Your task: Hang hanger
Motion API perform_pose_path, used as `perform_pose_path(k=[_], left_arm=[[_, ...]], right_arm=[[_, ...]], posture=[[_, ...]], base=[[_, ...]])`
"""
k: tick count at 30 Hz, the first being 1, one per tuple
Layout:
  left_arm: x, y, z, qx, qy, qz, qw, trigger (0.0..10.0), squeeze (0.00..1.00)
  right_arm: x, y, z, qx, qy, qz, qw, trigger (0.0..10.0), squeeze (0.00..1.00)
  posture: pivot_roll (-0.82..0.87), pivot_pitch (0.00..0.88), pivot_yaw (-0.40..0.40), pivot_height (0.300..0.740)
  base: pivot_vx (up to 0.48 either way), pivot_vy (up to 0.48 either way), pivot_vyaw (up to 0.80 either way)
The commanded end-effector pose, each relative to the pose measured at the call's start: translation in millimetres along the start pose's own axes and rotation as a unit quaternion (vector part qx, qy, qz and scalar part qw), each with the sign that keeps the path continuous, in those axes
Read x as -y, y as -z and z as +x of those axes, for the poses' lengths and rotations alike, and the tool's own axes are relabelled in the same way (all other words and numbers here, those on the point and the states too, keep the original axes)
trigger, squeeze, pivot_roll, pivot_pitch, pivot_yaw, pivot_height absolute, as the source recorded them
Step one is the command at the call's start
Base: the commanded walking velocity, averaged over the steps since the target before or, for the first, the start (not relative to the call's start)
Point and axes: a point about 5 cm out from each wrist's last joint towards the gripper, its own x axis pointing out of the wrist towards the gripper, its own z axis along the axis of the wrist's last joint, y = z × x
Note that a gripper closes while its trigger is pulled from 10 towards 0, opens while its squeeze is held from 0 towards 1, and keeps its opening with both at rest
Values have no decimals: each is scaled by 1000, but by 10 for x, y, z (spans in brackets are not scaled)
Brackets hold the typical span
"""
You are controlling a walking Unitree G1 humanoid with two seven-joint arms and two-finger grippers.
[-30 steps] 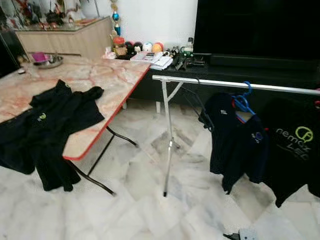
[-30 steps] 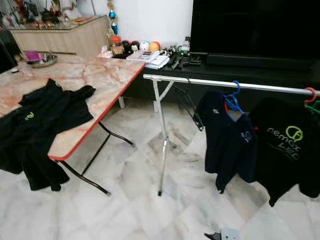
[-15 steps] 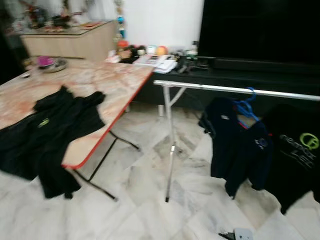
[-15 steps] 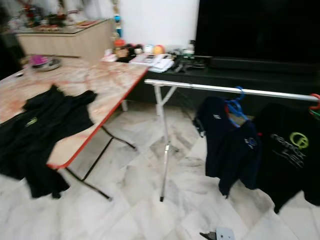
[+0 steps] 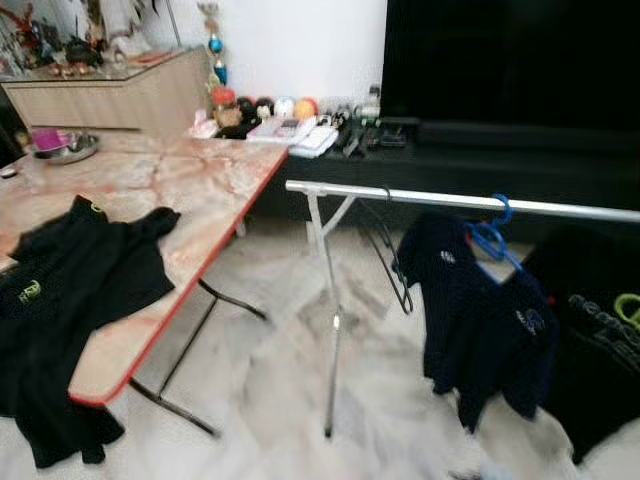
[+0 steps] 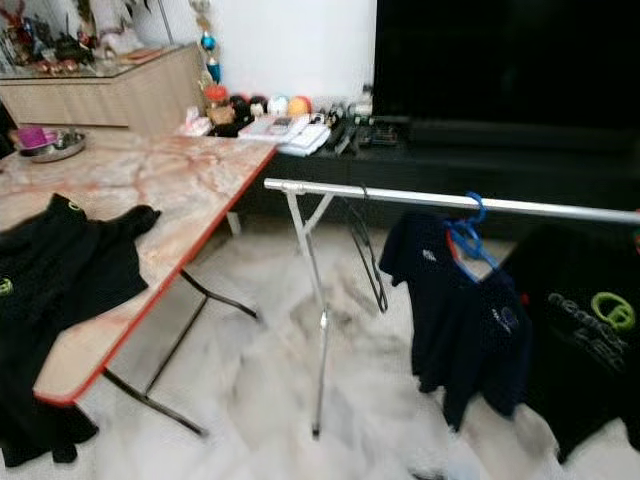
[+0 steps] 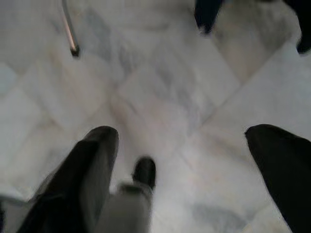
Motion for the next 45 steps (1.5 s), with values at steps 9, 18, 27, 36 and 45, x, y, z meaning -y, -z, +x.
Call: perform_pose_path(k=[9, 18, 27, 36, 45], left_arm=[[-56, 50, -18, -8, -8, 3, 1000, 10000, 0], [-46, 60, -18, -11, -8, 9, 1000, 10000, 0], [-30, 111, -27, -14, -9, -1, 1000, 10000, 0], [-64, 171, -48, -22, -10, 12, 1000, 10000, 0], [-106, 206, -65, -28, -9, 36, 999, 10000, 0]], right_arm=[[-91, -85, 11, 20, -9, 0, 1000, 10000, 0], [-78, -104, 7, 35, -9, 1, 999, 10000, 0], [-64, -174, -21, 100, -19, -14, 995, 10000, 0], [155, -457, -133, 237, 3, 0, 971, 10000, 0], [316, -812, -474, 400, -5, -26, 916, 10000, 0]], posture=[[112, 0, 20, 740], [113, 0, 12, 740], [104, 0, -13, 740], [46, 0, 11, 740], [21, 0, 47, 740]], base=[[324, 0, 0], [177, 0, 0], [0, 0, 0], [0, 0, 0], [0, 0, 0]])
